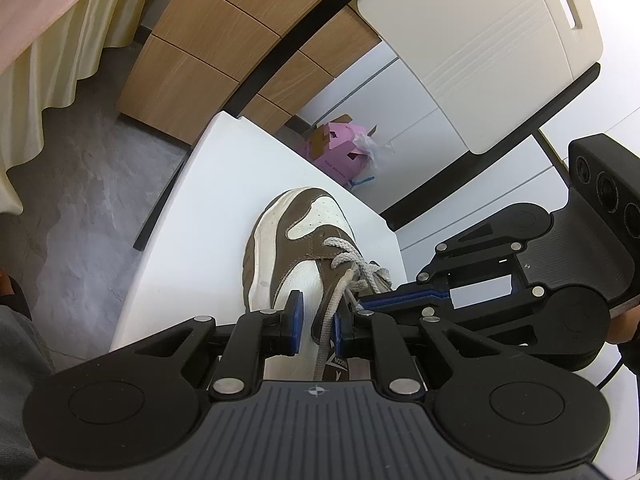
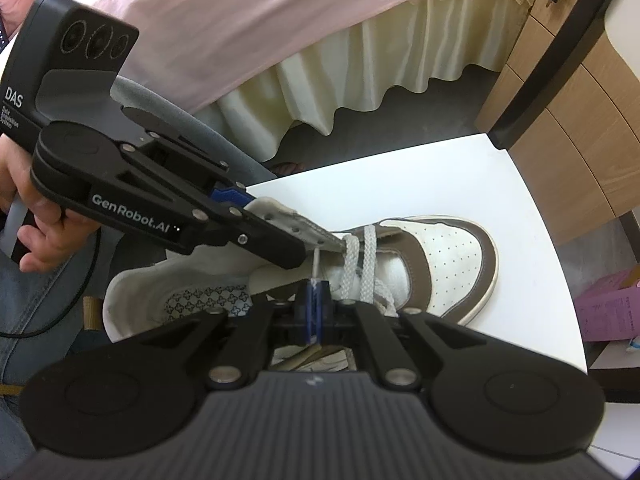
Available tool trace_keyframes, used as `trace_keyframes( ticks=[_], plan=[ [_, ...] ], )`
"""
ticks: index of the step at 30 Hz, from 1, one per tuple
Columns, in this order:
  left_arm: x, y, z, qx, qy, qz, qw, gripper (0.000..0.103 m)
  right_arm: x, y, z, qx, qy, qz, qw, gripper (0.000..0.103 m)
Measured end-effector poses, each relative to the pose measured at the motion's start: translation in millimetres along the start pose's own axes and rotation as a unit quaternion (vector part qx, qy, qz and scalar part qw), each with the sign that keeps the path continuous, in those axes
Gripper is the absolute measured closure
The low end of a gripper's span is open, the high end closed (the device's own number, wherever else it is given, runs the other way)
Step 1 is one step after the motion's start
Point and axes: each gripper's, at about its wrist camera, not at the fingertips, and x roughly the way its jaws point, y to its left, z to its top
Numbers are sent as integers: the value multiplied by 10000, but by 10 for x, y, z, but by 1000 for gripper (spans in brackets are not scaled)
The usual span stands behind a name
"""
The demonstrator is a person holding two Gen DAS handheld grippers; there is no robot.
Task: Lace up shoes with both hands
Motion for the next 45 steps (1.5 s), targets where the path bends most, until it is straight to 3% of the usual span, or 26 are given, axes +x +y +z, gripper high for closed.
trace_keyframes(
  ticks=[7, 14, 20, 29, 37, 45],
  plan=[
    [2, -20, -3, 100, -1, 40, 9999, 86, 9, -35, 38, 97, -7, -42, 9999, 100],
    [-1, -117, -26, 508, -38, 211, 9985, 86, 23, -38, 60, 196, 97, -74, 9997, 100],
    [25, -353, -123, 1558, -113, 634, 9857, 86, -56, 18, 92, 156, -55, -17, 9999, 101],
    [42, -383, -138, 1763, -100, 719, 9817, 86, -54, -28, 54, 258, -87, -204, 9994, 101],
    [67, -398, -130, 1883, -86, 748, 9792, 86, -45, -66, 61, 517, -476, -145, 9974, 101],
    [84, -516, -228, 2515, -161, 1007, 9625, 86, -64, -63, -64, 936, -930, -150, 9911, 99]
  ],
)
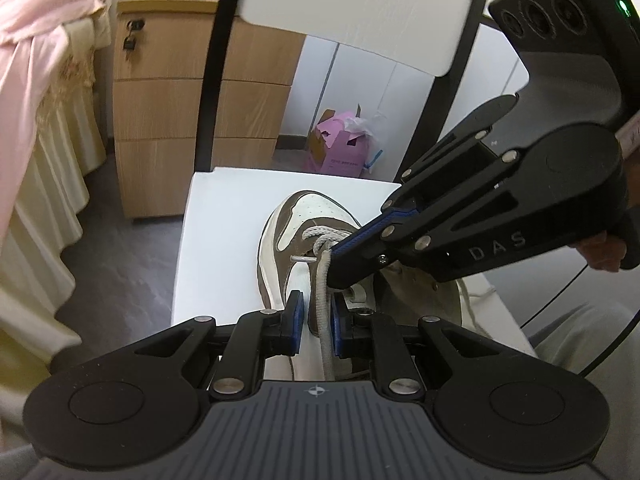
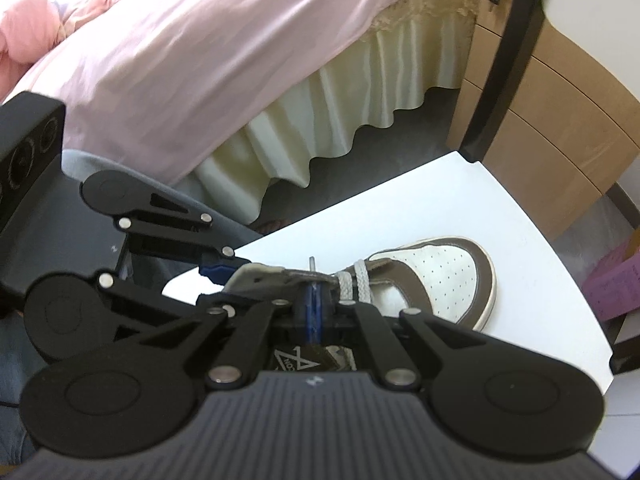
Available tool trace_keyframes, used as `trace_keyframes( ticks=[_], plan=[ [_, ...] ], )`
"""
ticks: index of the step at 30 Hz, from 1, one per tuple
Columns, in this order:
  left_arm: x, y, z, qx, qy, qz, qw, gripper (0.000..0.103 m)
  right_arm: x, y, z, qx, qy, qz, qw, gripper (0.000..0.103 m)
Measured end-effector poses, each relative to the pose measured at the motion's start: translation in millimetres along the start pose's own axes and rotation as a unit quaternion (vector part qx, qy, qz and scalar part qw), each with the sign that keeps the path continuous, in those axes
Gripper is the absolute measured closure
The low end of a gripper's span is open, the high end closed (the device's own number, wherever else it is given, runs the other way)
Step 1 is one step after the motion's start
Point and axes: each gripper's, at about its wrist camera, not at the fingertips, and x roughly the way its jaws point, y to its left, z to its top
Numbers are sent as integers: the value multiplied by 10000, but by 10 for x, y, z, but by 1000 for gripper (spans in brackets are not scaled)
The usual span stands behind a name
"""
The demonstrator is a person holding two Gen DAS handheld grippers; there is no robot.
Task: Lace up shoes with both hands
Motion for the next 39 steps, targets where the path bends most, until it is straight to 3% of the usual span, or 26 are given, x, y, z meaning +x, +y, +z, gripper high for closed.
trace_keyframes(
  ticks=[2, 3, 4, 5, 6, 10, 15, 18, 20, 22, 27, 30, 34, 36, 37, 38, 39],
  plan=[
    [2, -18, -6, 65, -12, 48, 10000, 86, -47, 24, -5, -43, -4, -45, 10000, 94],
    [3, -36, -11, 137, -20, 103, 9999, 86, -87, 35, 1, -94, 12, -43, 9999, 88],
    [4, -59, -17, 227, -30, 167, 9996, 86, -130, 44, 9, -148, 32, -27, 9999, 72],
    [5, -104, -32, 404, -41, 272, 9988, 86, -181, 53, 23, -202, 57, -23, 9998, 65],
    [8, -159, -53, 624, -48, 379, 9973, 86, -230, 63, 40, -252, 88, -63, 9996, 65],
    [22, -250, -100, 987, -90, 580, 9934, 86, -368, 50, 187, -253, 48, -135, 9996, 65],
    [27, -248, -111, 1000, -87, 614, 9930, 86, -158, 49, 380, -53, 199, 95, 9997, 70],
    [21, -244, -113, 1004, -100, 598, 9931, 86, 61, 111, 433, -211, 524, 26, 9984, 80],
    [27, -250, -113, 1036, -93, 574, 9929, 86, 210, 131, 422, -278, 832, -1, 9961, 95],
    [33, -259, -113, 1089, -89, 548, 9925, 86, 267, 167, 417, -452, 921, -138, 9946, 100],
    [53, -309, -134, 1353, -155, 522, 9893, 86, 91, 184, 556, -192, 359, -49, 9992, 100],
    [60, -287, -122, 1249, -141, 442, 9911, 86, -41, 258, 672, -82, -24, 142, 9999, 100],
    [65, -268, -112, 1139, -123, 414, 9925, 86, -98, 346, 777, -275, -113, -71, 9995, 99],
    [64, -261, -114, 1116, -123, 408, 9928, 86, -131, 274, 802, -95, -168, -27, 9998, 88],
    [63, -258, -115, 1105, -123, 405, 9930, 86, -161, 250, 801, -81, -236, -6, 9997, 69],
    [63, -254, -116, 1093, -123, 401, 9931, 86, -193, 230, 796, -93, -318, 14, 9995, 57],
    [62, -251, -117, 1082, -123, 398, 9933, 86, -208, 209, 785, -76, -326, 0, 9994, 57]
  ],
)
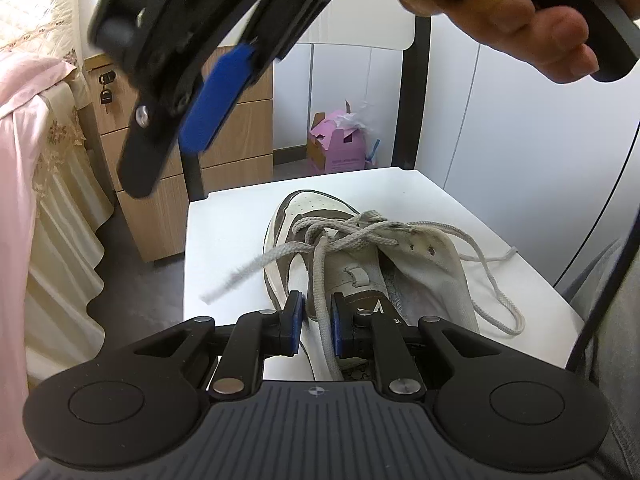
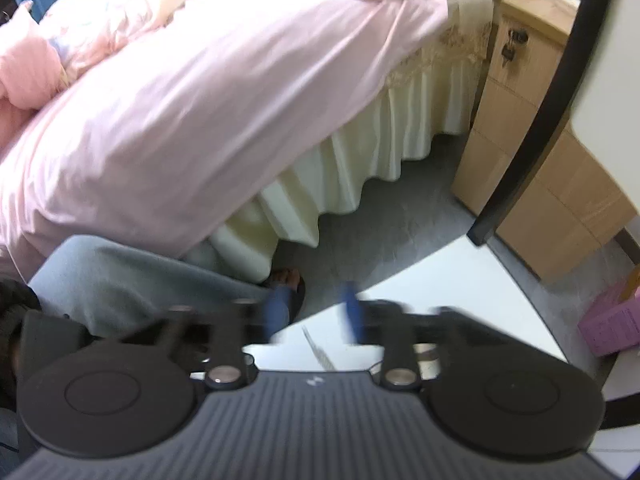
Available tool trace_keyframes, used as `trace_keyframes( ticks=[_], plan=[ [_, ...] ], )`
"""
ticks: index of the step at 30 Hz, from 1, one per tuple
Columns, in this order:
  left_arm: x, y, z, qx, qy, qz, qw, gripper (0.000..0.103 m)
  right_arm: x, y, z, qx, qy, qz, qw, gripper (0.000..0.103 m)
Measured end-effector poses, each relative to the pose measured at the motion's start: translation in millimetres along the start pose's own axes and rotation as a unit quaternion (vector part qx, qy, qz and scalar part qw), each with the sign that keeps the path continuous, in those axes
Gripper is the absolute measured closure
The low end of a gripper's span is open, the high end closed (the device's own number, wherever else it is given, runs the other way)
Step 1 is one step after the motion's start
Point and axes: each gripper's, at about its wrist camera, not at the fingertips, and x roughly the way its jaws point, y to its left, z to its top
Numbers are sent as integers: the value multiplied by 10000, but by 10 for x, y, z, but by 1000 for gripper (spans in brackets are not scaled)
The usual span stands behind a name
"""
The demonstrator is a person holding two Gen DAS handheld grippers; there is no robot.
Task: Lace up shoes with both hands
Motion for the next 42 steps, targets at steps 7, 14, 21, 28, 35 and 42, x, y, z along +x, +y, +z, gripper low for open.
trace_keyframes(
  ticks=[7, 14, 21, 28, 35, 42],
  plan=[
    [0, -10, 4, 58, 14, -1, 10000, 86, 286, -87, -238, 43, 800, -63, 9968, 59],
    [-5, -50, -3, 230, 30, 31, 9997, 86, 506, -264, -430, 433, 954, 309, 9940, 63],
    [10, -100, -11, 419, 0, 42, 9991, 86, 485, -170, -393, 133, 975, 125, 9951, 100],
    [16, -123, -16, 517, -27, 45, 9986, 86, 157, -152, -169, 403, 319, 243, 9984, 101],
    [25, -175, -19, 639, -54, 30, 9979, 86, -157, 212, 271, 42, -196, 583, 9981, 101],
    [57, -186, -19, 720, -65, -11, 9974, 86, -188, 579, 674, -282, -411, 947, 9943, 101]
  ],
)
